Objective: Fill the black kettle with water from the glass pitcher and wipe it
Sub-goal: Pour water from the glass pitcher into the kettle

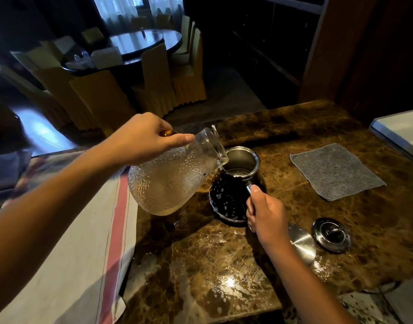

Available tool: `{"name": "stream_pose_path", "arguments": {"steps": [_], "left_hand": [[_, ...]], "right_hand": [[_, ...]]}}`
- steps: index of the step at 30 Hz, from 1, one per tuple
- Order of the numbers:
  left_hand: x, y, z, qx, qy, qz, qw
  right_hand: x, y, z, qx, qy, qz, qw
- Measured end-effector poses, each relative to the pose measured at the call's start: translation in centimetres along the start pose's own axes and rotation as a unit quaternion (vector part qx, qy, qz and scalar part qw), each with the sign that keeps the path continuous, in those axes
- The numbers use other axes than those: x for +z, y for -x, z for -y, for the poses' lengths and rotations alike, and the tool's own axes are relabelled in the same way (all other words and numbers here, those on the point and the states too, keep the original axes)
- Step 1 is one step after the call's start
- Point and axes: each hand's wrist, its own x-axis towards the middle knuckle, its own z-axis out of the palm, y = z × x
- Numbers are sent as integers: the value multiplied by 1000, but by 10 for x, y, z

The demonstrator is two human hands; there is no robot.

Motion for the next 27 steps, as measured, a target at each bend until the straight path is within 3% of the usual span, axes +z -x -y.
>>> {"name": "stream_pose_path", "arguments": {"steps": [4, 9, 13, 19, 27], "left_hand": [[3, 22, 23, -47, 166, -74, 982], [37, 53, 48, -122, 294, -206, 925], [59, 72, 50, -158, 423, -240, 860], [88, 96, 54, -214, 488, -275, 800], [117, 108, 60, -254, 416, -314, 815]], "right_hand": [[1, 0, -1, 3, -7, -2, 1000], [2, 1, -1, 4, -22, 1, 1000], [2, 0, 0, 18, -27, 1, 999], [4, 2, 1, 32, -27, -8, 999], [5, 1, 2, 36, -21, -15, 999]]}}
